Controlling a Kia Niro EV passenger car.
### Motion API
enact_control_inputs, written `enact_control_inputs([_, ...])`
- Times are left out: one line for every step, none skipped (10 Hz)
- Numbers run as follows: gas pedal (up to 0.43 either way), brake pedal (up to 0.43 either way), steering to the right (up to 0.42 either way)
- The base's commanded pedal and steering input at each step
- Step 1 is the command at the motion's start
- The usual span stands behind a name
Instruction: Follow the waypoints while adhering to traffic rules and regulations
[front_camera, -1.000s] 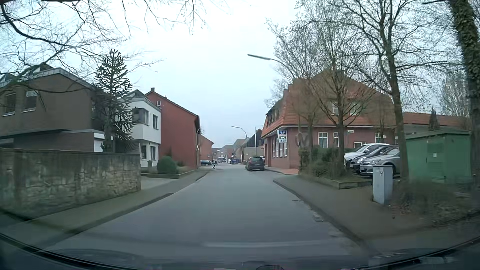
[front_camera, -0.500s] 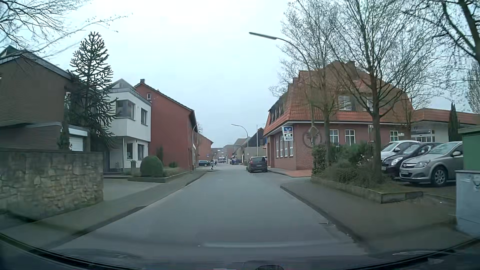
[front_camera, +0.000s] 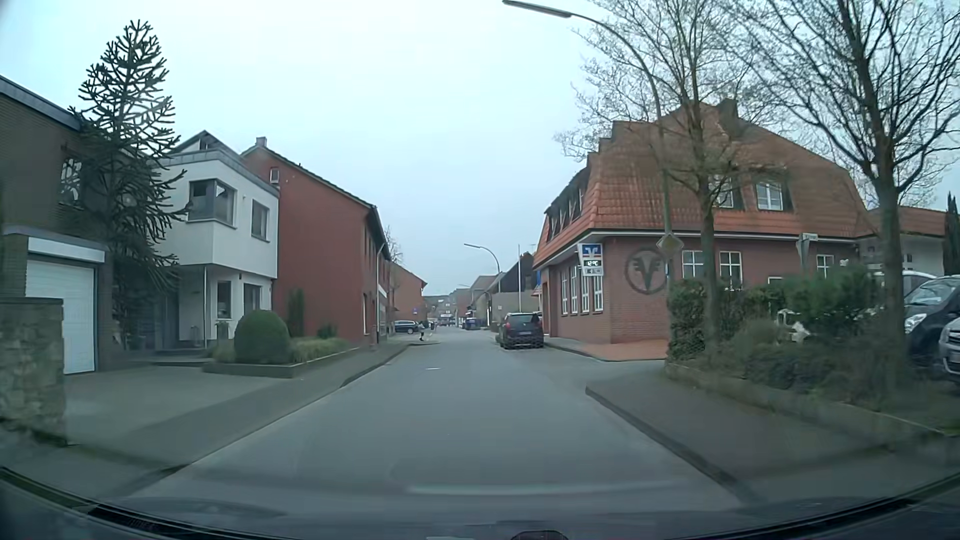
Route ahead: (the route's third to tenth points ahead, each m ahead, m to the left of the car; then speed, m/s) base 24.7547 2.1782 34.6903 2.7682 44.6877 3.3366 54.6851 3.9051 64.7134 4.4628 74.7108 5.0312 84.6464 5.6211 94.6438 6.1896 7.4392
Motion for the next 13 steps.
enact_control_inputs([0.15, 0.0, -0.013])
enact_control_inputs([0.15, 0.0, -0.014])
enact_control_inputs([0.15, 0.0, -0.016])
enact_control_inputs([0.15, 0.0, -0.017])
enact_control_inputs([0.15, 0.0, -0.017])
enact_control_inputs([0.15, 0.0, -0.017])
enact_control_inputs([0.15, 0.0, -0.017])
enact_control_inputs([0.15, 0.0, -0.017])
enact_control_inputs([0.15, 0.0, -0.017])
enact_control_inputs([0.15, 0.0, -0.017])
enact_control_inputs([0.15, 0.0, -0.017])
enact_control_inputs([0.15, 0.0, -0.017])
enact_control_inputs([0.15, 0.0, -0.017])
